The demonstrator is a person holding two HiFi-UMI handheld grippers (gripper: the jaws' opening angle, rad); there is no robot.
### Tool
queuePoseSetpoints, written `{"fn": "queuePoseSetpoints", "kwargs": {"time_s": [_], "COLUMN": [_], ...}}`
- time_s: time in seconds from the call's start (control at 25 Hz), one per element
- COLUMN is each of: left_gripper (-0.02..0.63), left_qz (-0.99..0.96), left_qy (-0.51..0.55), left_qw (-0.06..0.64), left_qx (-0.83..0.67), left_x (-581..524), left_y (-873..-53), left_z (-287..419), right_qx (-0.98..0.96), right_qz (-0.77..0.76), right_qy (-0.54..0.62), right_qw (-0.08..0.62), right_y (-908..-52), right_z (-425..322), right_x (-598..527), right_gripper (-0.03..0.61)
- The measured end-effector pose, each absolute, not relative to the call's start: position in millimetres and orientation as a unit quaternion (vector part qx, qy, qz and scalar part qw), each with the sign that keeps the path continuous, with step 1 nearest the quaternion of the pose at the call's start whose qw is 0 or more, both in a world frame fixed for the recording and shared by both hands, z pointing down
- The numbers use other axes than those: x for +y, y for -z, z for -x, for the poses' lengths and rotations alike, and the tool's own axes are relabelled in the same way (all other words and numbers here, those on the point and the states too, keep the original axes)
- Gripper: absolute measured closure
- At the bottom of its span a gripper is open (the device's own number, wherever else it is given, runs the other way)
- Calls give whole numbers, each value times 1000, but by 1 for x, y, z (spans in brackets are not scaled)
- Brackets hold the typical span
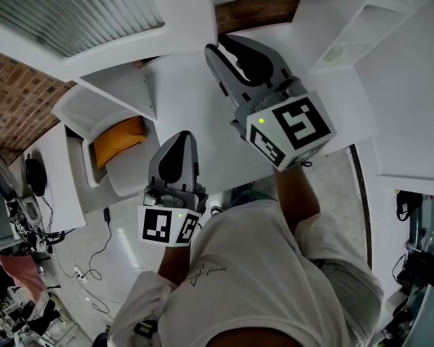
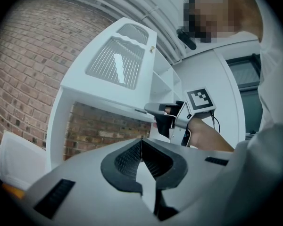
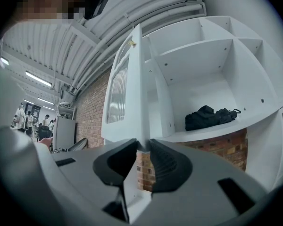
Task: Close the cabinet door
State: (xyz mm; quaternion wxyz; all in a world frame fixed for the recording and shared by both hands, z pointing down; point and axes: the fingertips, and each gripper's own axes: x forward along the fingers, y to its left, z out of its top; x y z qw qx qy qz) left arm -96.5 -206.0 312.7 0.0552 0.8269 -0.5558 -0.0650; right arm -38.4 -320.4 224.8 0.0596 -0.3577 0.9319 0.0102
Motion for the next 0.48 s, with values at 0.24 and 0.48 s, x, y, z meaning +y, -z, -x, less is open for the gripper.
{"fn": "queuePoseSetpoints", "kwargs": {"time_s": [0.24,0.48], "left_gripper": [597,597], "left_qz": [-825,-825], "left_qy": [63,61], "left_qw": [59,60], "left_qx": [-558,-558], "left_x": [-209,-213], "left_y": [-315,-316], "left_z": [98,94], "right_qx": [931,930], "right_qz": [359,362], "right_qy": [-12,-20], "right_qw": [59,55], "right_y": [-224,-224], "right_z": [41,42], "right_x": [-328,-332], "right_gripper": [485,488]}}
